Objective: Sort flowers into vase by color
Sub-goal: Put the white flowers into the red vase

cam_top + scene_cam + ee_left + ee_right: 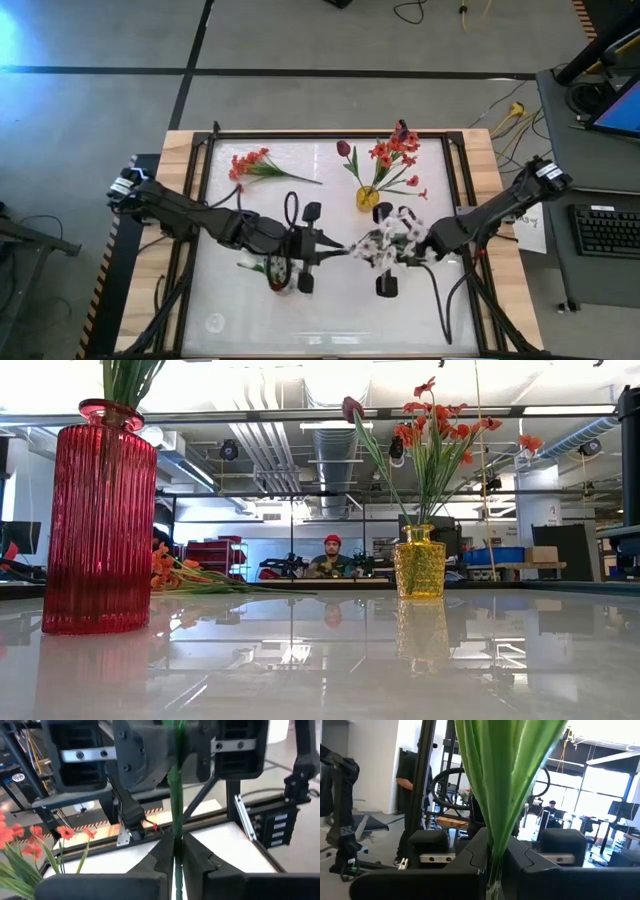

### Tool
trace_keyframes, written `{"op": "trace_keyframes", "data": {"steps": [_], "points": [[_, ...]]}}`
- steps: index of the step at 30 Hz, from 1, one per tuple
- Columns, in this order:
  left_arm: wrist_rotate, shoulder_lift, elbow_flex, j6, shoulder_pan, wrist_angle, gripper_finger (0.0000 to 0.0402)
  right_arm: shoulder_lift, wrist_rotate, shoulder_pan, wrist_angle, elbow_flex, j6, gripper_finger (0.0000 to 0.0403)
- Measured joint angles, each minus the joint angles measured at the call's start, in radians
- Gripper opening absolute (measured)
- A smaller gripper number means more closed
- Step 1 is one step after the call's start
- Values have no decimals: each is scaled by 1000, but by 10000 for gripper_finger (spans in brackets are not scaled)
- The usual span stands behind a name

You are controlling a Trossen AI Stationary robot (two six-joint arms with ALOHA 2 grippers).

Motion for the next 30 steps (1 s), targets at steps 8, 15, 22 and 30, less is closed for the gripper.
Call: {"op": "trace_keyframes", "data": {"steps": [8,15,22,30], "points": [[36,-50,0,8,0,2,88,-88,0,8,-139,0,55,18],[37,-91,0,18,0,3,148,-134,15,18,-240,-2,136,18],[30,-150,0,47,3,-80,164,-149,79,22,-357,-7,212,18],[27,-301,0,36,1,-166,165,-189,79,49,-470,-11,339,18]]}}
